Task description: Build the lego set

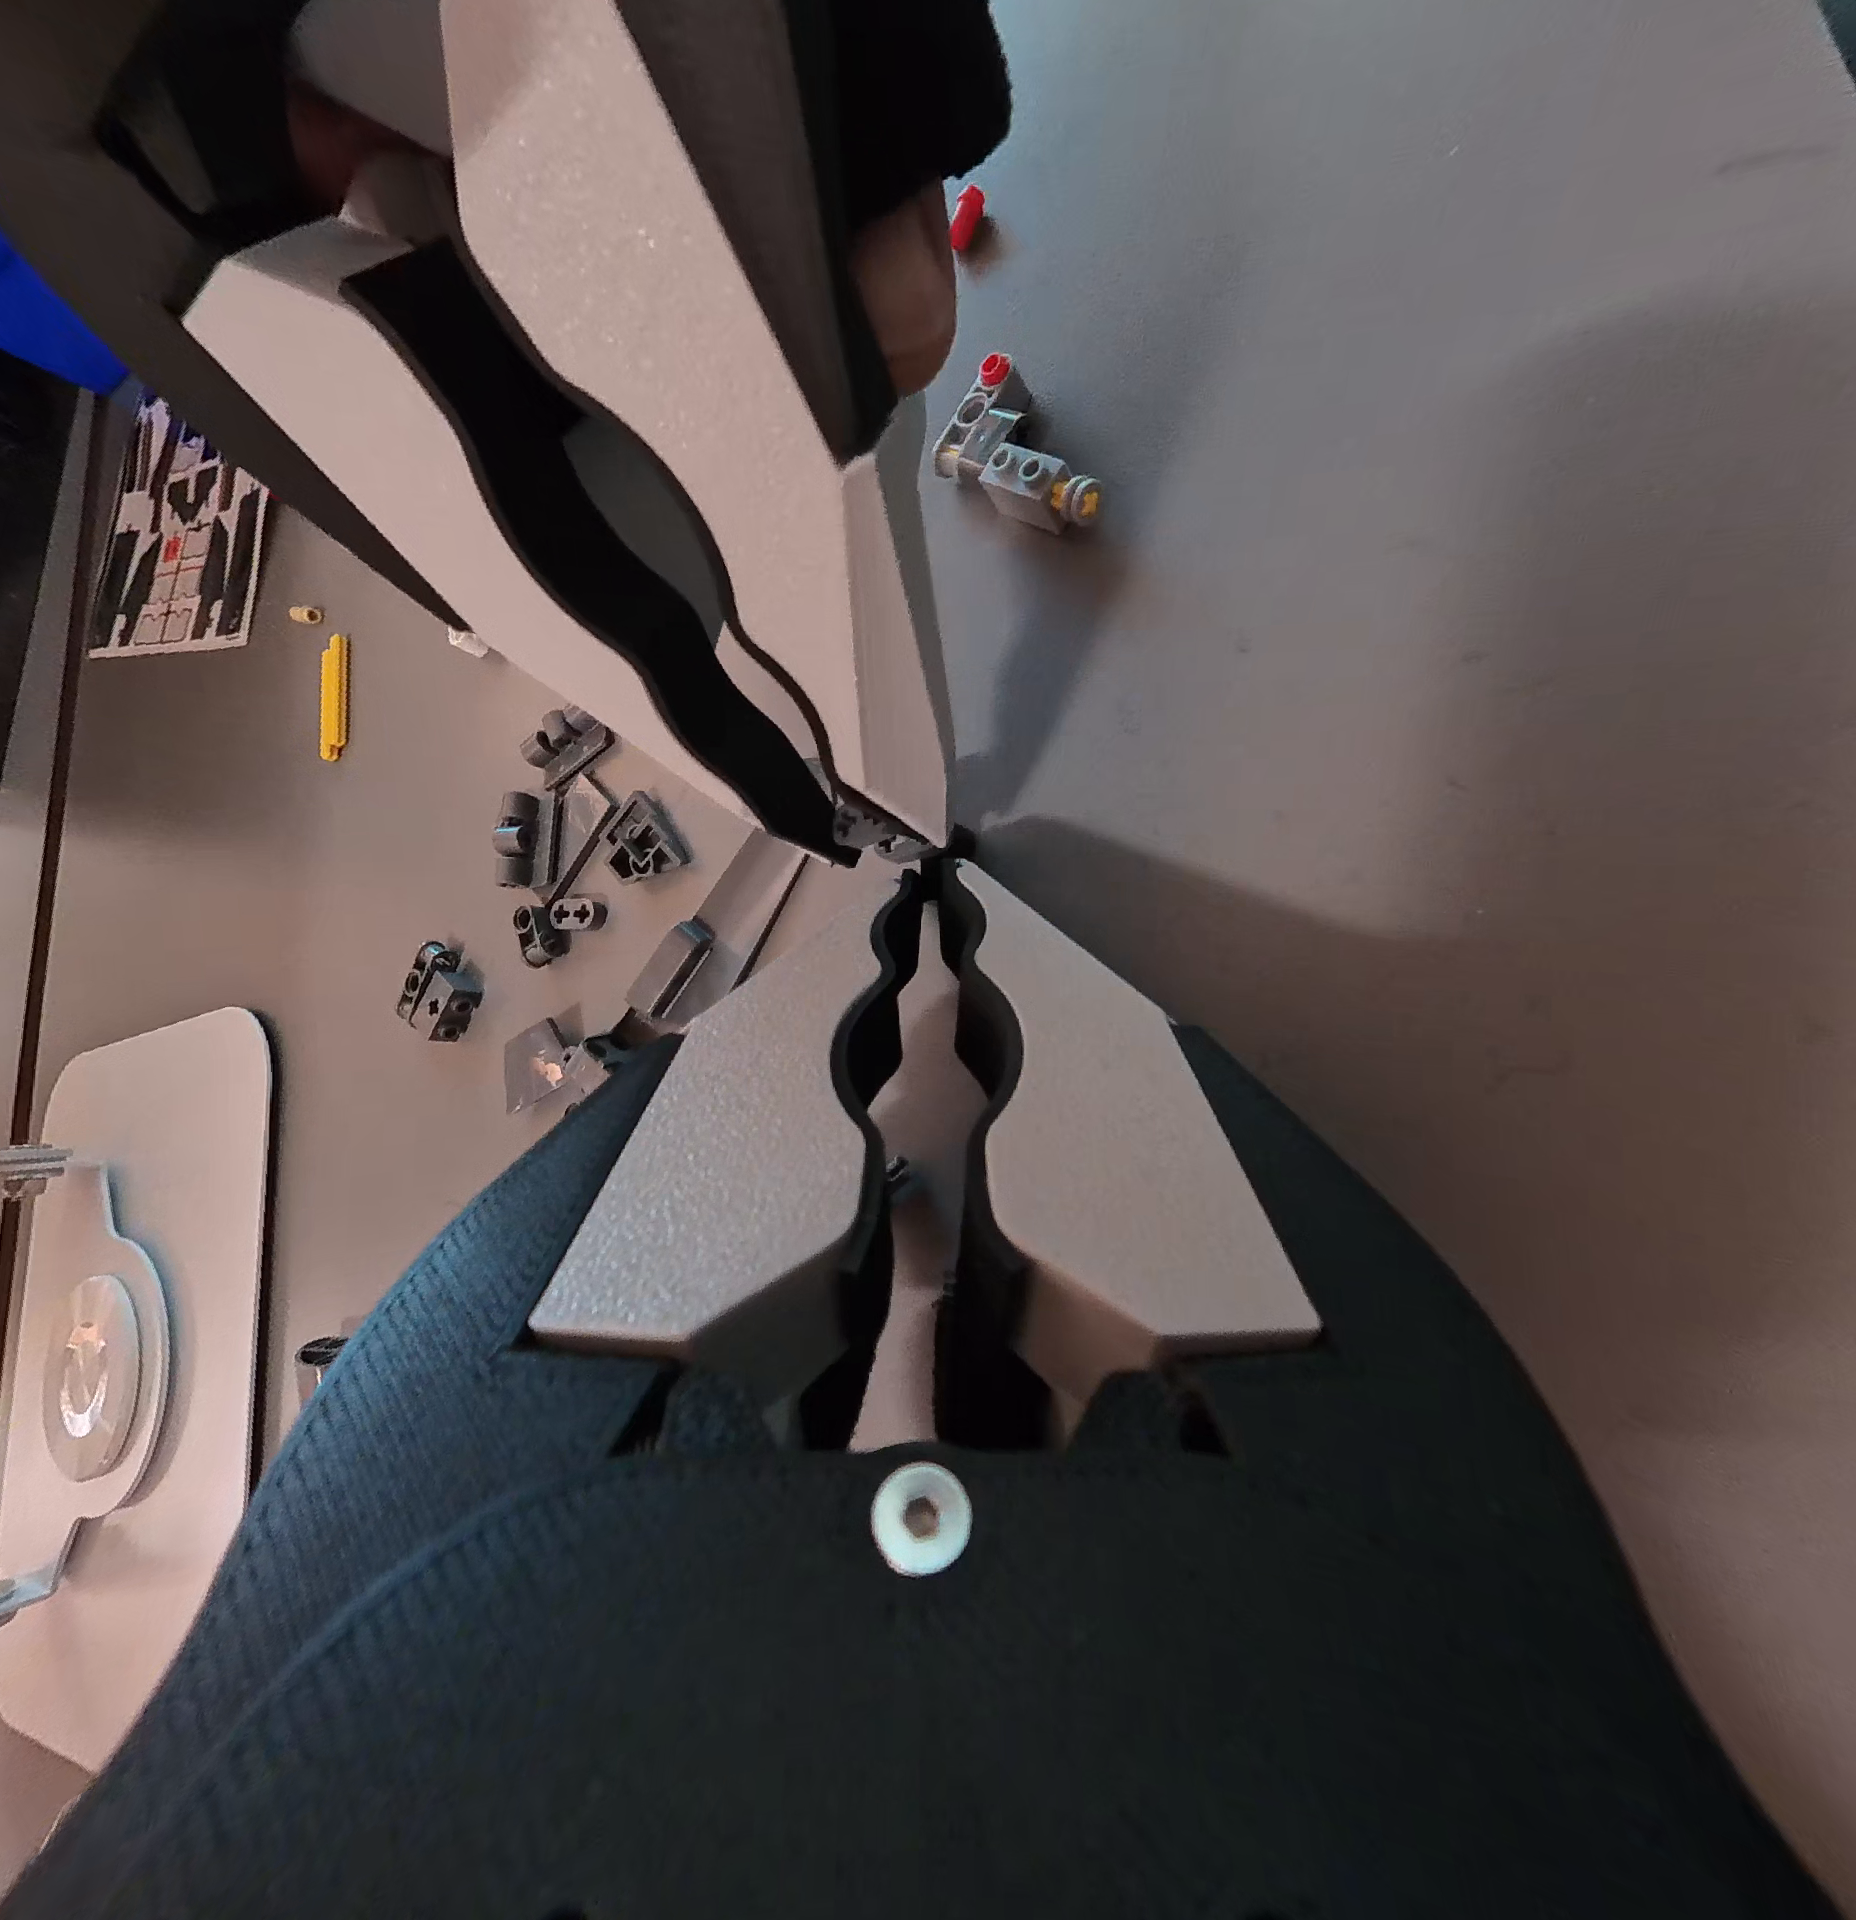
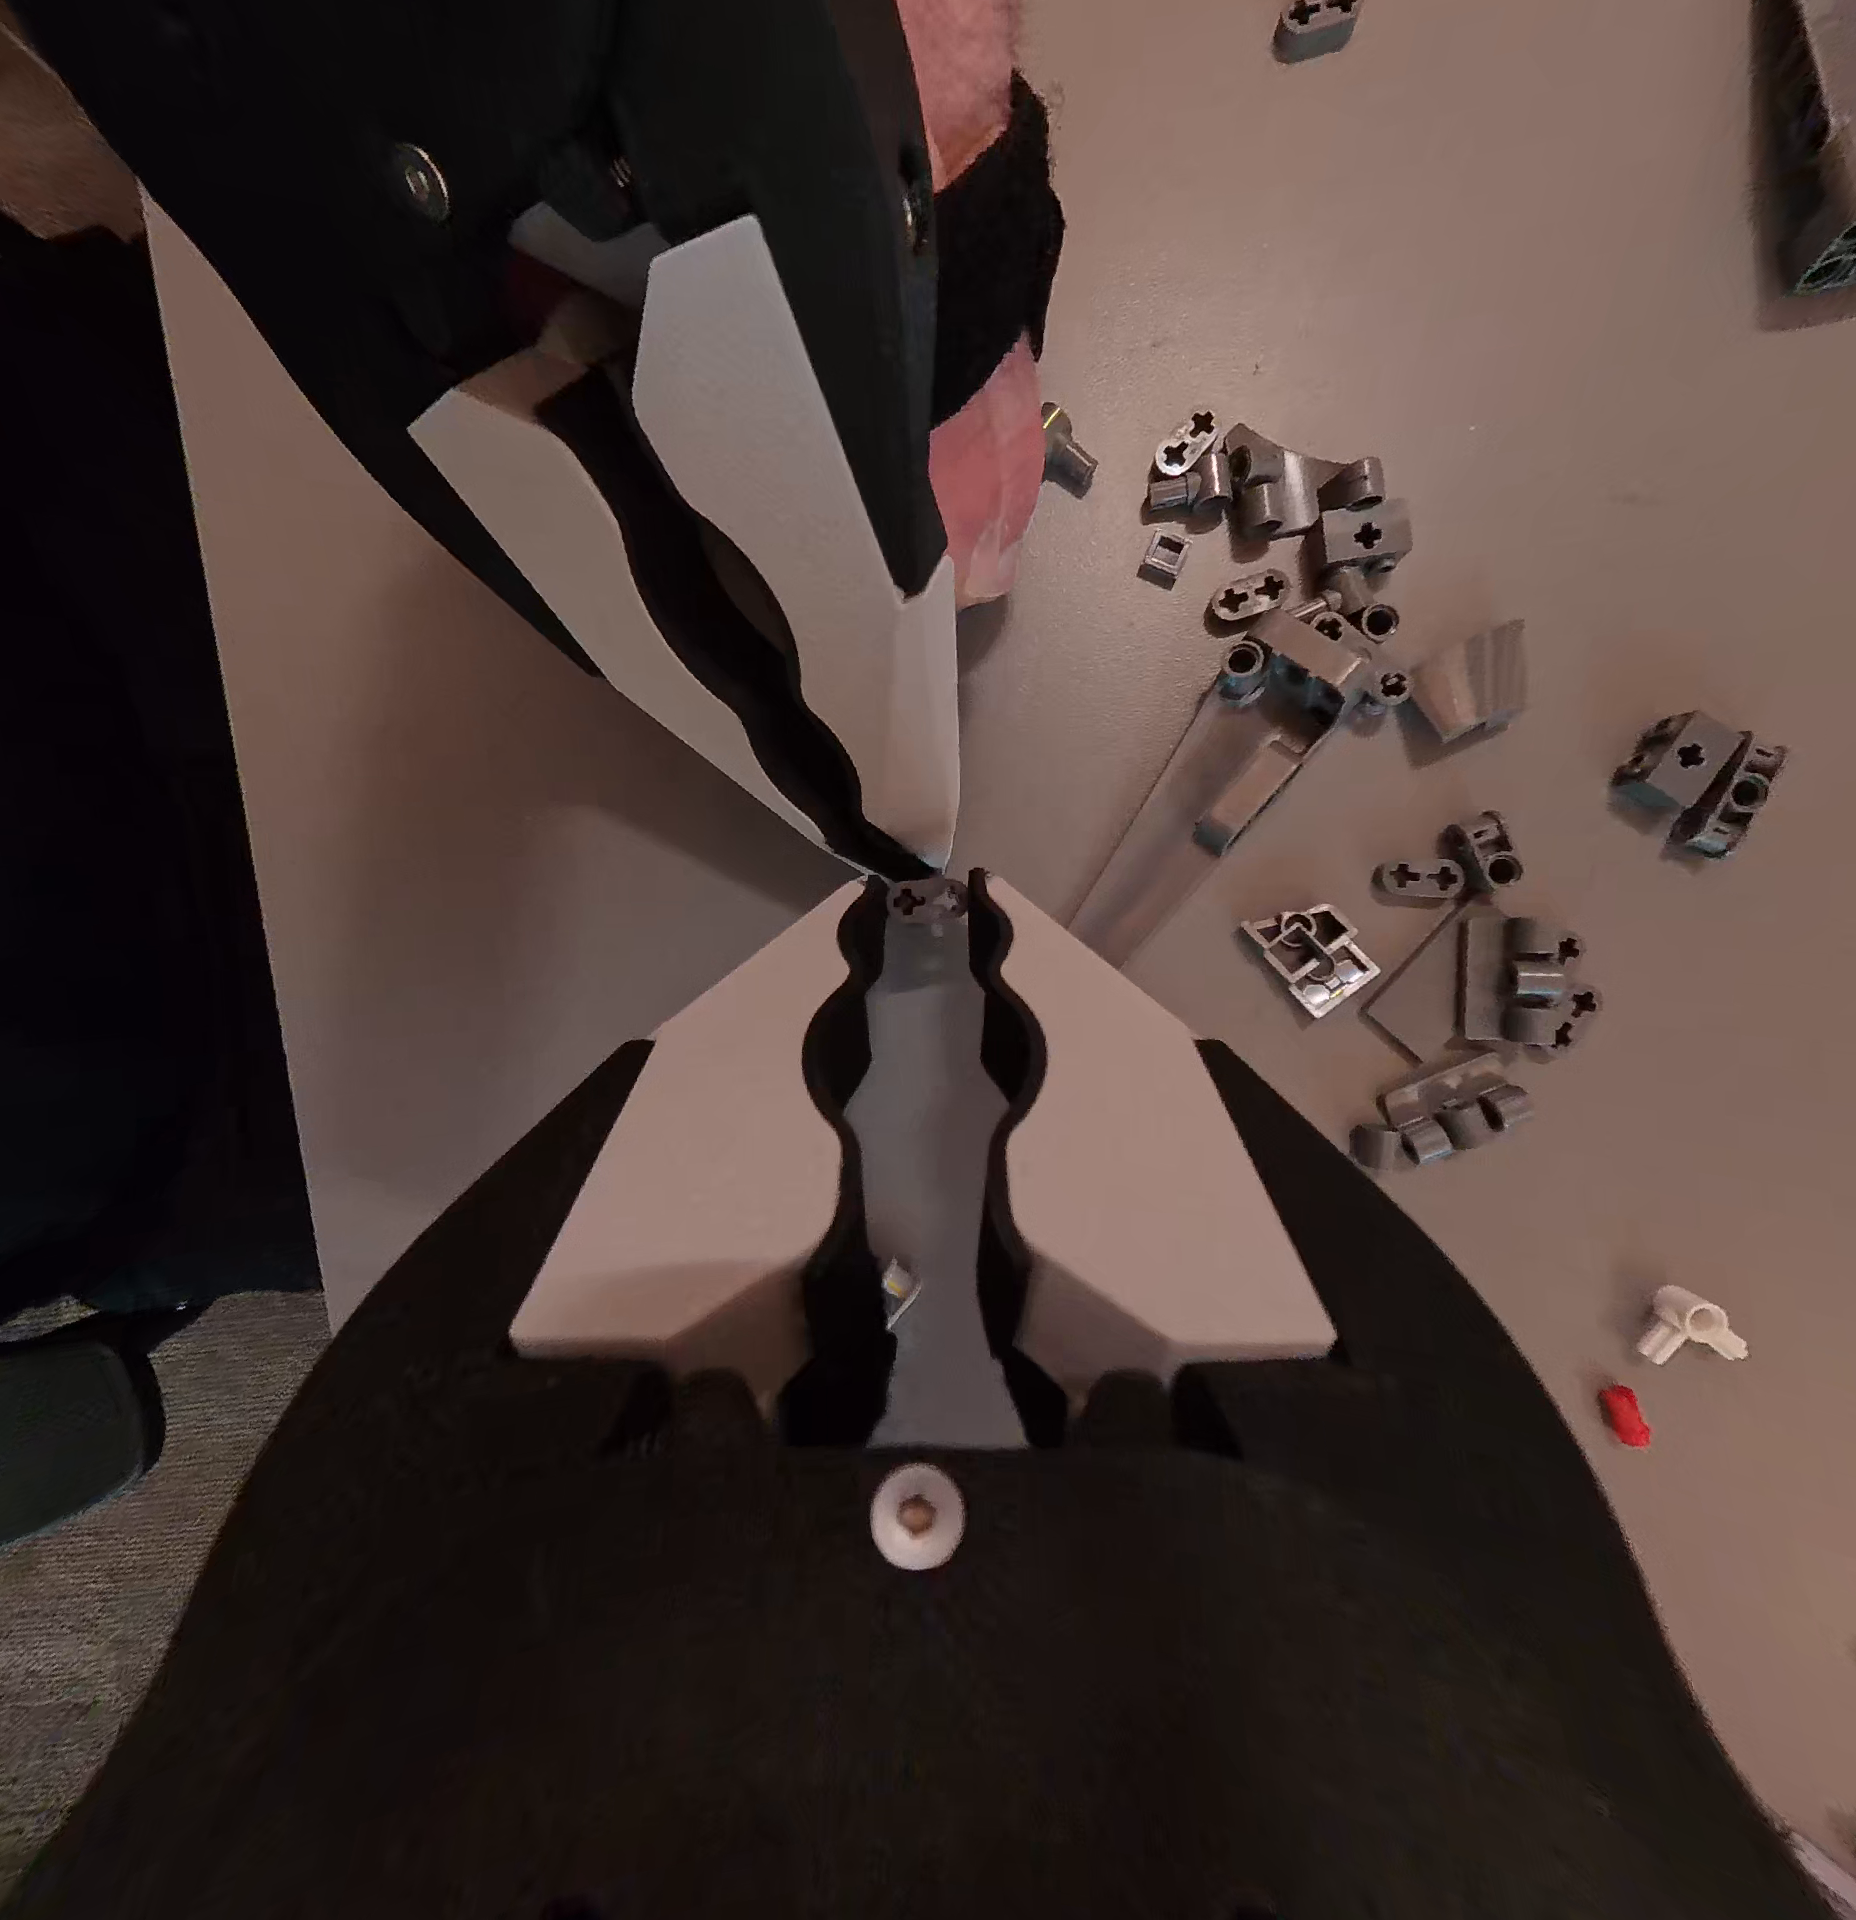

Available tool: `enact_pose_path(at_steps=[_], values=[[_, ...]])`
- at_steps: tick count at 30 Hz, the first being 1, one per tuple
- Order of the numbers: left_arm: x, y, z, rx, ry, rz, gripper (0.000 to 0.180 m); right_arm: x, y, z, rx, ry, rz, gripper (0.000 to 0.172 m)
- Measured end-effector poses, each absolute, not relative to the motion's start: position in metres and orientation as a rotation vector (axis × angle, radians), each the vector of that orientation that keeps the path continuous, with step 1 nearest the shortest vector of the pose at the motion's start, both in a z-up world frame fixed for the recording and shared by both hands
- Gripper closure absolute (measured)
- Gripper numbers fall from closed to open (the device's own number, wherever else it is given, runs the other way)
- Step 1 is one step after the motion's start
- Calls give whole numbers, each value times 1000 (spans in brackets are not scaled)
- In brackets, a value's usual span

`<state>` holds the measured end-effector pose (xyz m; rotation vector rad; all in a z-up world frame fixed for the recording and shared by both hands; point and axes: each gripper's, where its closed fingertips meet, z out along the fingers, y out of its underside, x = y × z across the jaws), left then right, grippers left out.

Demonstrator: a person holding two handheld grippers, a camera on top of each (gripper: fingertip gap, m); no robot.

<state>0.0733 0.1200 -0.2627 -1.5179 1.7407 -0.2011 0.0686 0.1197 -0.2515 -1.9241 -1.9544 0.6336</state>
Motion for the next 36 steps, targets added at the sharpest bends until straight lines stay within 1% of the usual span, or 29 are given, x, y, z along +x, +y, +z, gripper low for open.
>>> enact_pose_path(at_steps=[13,31,35,36], values=[[73,120,-263,-1528,1740,-197,179,69,120,-252,-1780,-1962,319,160],[73,121,-263,-1527,1741,-203,179,69,119,-252,-1766,-1956,185,159],[74,120,-263,-1517,1745,-201,179,69,121,-253,-1788,-1926,211,157],[74,120,-263,-1515,1744,-203,179,68,121,-252,-1793,-1915,223,150]])
